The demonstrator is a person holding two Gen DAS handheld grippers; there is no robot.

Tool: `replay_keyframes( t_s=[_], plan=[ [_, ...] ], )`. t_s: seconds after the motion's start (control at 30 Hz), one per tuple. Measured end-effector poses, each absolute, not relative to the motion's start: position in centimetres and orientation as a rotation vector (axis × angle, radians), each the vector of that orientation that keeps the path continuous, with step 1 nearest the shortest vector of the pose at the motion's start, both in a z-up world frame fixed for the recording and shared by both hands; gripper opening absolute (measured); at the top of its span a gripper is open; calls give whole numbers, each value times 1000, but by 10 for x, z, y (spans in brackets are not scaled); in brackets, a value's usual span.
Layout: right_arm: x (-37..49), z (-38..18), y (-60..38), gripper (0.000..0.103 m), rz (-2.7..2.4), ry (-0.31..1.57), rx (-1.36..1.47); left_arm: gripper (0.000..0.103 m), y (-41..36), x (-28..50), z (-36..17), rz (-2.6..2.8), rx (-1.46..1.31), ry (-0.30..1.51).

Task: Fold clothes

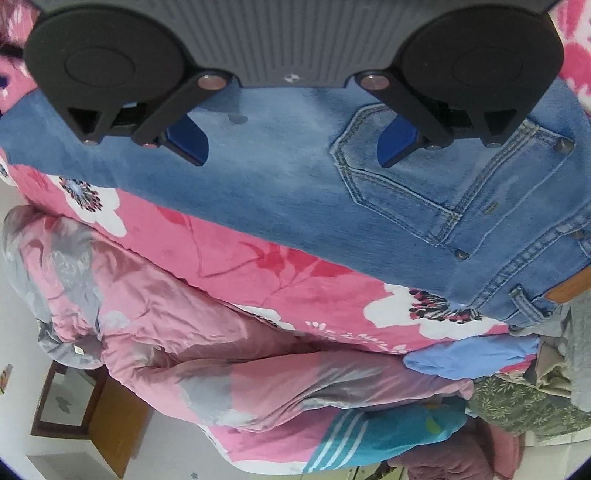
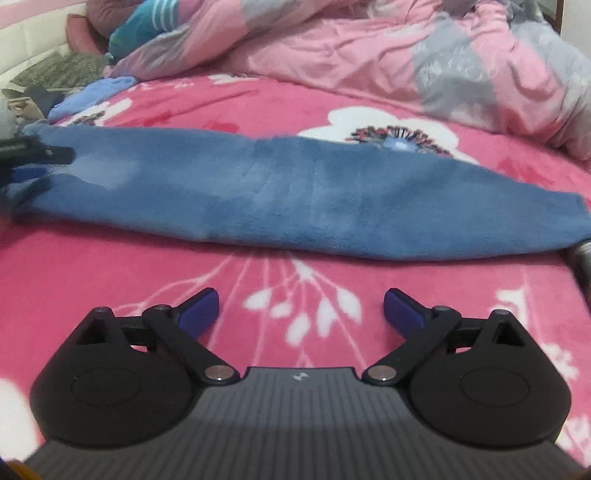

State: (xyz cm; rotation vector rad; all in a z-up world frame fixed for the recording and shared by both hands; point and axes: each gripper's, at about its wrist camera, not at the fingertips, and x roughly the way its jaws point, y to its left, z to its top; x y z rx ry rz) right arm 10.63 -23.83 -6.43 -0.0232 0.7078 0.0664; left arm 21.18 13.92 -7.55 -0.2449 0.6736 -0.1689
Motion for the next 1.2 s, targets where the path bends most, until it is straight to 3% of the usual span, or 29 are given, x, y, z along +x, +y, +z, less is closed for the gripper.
replay_keyframes(
  t_s=[0.17, 0.4, 0.43, 0.6, 0.73, 1.0, 1.2],
  plan=[
    [116, -28, -252, 96, 20, 561, 29, 99, 142, 209, -76, -156, -245, 672],
    [167, -63, -274, 97, -45, 628, 48, 97, 157, 205, -68, -83, -289, 643],
    [168, -68, -276, 102, -40, 634, 51, 97, 162, 203, -64, -45, -298, 618],
    [170, -94, -283, 102, -17, 662, 69, 97, 203, 183, -46, 227, -384, 466],
    [169, -100, -285, 102, -10, 667, 77, 93, 228, 195, -74, 315, -438, 553],
    [170, -101, -285, 102, -8, 663, 81, 93, 214, 189, -61, 347, -384, 507],
    [171, -101, -285, 102, -7, 661, 84, 100, 186, 177, -44, 298, -254, 396]
  ],
)
